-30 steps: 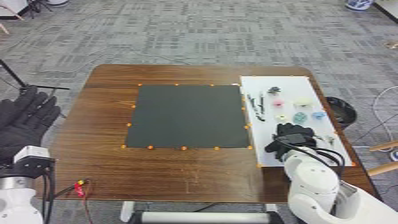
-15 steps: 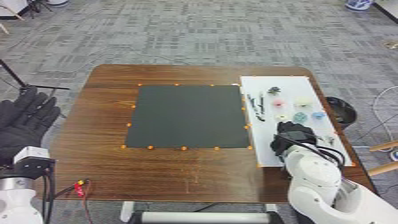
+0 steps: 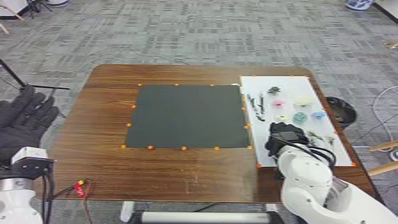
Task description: Arrange flowers
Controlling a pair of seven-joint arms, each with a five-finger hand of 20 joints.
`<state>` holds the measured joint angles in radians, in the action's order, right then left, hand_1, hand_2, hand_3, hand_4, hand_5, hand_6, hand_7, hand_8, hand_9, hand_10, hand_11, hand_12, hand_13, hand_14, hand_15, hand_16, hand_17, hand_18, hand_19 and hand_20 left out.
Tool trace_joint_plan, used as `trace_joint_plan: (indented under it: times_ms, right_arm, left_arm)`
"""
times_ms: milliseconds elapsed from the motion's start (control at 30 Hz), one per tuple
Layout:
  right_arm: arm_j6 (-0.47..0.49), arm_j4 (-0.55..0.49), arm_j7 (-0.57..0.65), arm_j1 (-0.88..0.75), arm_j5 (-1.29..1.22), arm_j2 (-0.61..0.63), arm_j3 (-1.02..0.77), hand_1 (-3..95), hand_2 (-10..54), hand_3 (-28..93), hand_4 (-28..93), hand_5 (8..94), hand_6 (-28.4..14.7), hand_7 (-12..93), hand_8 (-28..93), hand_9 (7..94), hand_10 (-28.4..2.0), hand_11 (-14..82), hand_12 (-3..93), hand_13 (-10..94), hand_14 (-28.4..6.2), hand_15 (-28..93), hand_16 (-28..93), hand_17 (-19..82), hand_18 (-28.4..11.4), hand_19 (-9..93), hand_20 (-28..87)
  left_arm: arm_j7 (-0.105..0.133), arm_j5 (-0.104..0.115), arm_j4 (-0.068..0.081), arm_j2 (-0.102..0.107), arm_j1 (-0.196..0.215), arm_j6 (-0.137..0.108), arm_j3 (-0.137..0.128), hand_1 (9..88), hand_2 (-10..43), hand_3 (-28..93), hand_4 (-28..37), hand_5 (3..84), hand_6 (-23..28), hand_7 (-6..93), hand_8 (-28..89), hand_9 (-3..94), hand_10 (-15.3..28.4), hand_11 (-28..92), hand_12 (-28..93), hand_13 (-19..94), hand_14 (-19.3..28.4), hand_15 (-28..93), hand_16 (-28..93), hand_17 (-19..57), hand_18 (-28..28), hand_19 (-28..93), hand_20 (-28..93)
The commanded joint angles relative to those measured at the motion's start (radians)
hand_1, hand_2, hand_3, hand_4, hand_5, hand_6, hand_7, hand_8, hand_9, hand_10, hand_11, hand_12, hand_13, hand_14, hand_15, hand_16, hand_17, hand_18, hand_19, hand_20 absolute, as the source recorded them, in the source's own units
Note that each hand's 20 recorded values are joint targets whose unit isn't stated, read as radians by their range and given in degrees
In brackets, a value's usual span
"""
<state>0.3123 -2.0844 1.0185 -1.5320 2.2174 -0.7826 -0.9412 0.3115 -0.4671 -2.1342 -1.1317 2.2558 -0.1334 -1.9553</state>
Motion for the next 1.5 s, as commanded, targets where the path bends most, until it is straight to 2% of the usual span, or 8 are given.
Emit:
trace_joint_plan:
  times_ms: [33, 167, 433, 533, 633, 767, 1233, 1500]
  right_arm:
    - [-0.089, -0.004, -0.014, -0.031, 0.049, 0.014, 0.004, 51.4, -9.5, 70, -6, 76.2, -4.0, 39, 26, 70.5, -17.8, 56.3, 70.6, 64, -20.8, 75, 59, 35, -28.4, 79, 49]
    - [-0.147, -0.035, -0.027, -0.033, 0.081, 0.034, -0.007, 50.2, -9.5, 70, -2, 76.7, -4.4, 41, 27, 71.4, -17.5, 55.0, 69.6, 64, -20.4, 74, 57, 36, -28.4, 79, 49]
    - [-0.241, -0.083, -0.058, 0.041, 0.086, 0.038, 0.029, 49.6, -9.5, 69, 1, 77.2, -4.5, 41, 28, 73.3, -16.7, 53.5, 71.1, 66, -19.7, 74, 56, 37, -28.4, 80, 48]
    - [-0.271, -0.061, -0.07, 0.148, 0.034, 0.014, 0.09, 49.5, -9.5, 69, 2, 77.1, -4.4, 41, 28, 73.3, -16.6, 53.4, 71.3, 67, -19.7, 74, 56, 37, -28.4, 80, 48]
    - [-0.362, -0.013, -0.095, 0.267, -0.043, -0.022, 0.165, 49.5, -9.5, 69, 1, 77.0, -4.3, 41, 28, 73.4, -16.6, 53.3, 71.5, 67, -19.5, 74, 56, 37, -28.4, 80, 48]
    - [-0.425, 0.055, -0.109, 0.422, -0.072, -0.075, 0.295, 49.4, -9.5, 69, 1, 77.1, -4.3, 42, 27, 73.8, -16.3, 53.6, 71.2, 67, -19.3, 74, 56, 37, -28.4, 80, 48]
    - [-0.468, 0.334, -0.14, 0.805, -0.25, -0.352, 0.633, 49.4, -9.5, 69, 0, 76.8, -4.0, 42, 27, 73.6, -16.1, 54.2, 70.6, 68, -19.1, 74, 56, 38, -28.4, 81, 47]
    - [-0.576, 0.452, -0.099, 0.873, -0.404, -0.49, 0.705, 49.9, -9.5, 69, -3, 76.5, -3.7, 43, 25, 73.3, -15.5, 55.0, 70.0, 68, -18.9, 74, 56, 38, -28.4, 81, 46]
  left_arm:
    - [0.012, 0.014, -0.003, -0.001, 0.034, 0.004, -0.007, 29.1, 9.6, 72, -28.3, 41.6, 11.1, 7.7, -7, 31.8, 17.3, 19, 11, 24, 16.7, 29, -2, -7.2, 16.6, 36, 11]
    - [0.02, 0.036, -0.004, 0.003, 0.05, 0.0, -0.017, 29.0, 9.5, 72, -28.3, 41.5, 11.0, 7.6, -7, 31.8, 17.4, 19, 11, 24, 16.7, 29, -2, -7.1, 16.6, 36, 11]
    - [0.035, 0.093, 0.018, 0.01, 0.067, -0.01, -0.011, 26.7, 11.1, 71, -28.3, 41.5, 11.0, 7.5, -7, 32.0, 17.4, 19, 11, 24, 16.7, 29, -2, -7.2, 16.7, 36, 11]
    - [0.031, 0.099, 0.028, 0.004, 0.074, -0.015, -0.024, 24.1, 13.4, 67, -28.3, 41.6, 10.9, 7.3, -7, 32.0, 17.4, 19, 11, 24, 16.7, 29, -2, -7.1, 16.6, 36, 11]
    - [0.008, 0.085, 0.052, -0.004, 0.071, -0.008, -0.039, 23.9, 15.4, 64, -28.3, 41.6, 11.0, 7.2, -7, 32.0, 17.4, 19, 11, 24, 16.7, 29, -2, -7.1, 16.6, 36, 11]
    - [0.017, 0.129, 0.072, -0.01, 0.068, -0.021, -0.024, 19.6, 20.0, 69, -28.3, 41.3, 10.8, 6.9, -7, 31.9, 17.4, 19, 11, 24, 16.8, 28, -2, -7.1, 16.6, 36, 11]
    - [0.048, 0.137, 0.078, -0.009, 0.074, -0.03, -0.007, 18.5, 21.9, 71, -28.3, 41.0, 10.8, 6.6, -7, 31.7, 17.3, 19, 11, 24, 16.9, 28, -2, -7.1, 16.4, 36, 11]
    - [0.062, 0.134, 0.089, 0.019, 0.039, -0.036, 0.023, 20.1, 20.6, 65, -28.3, 41.0, 10.7, 6.6, -7, 31.6, 17.3, 19, 11, 24, 16.8, 28, -2, -7.1, 16.4, 36, 11]
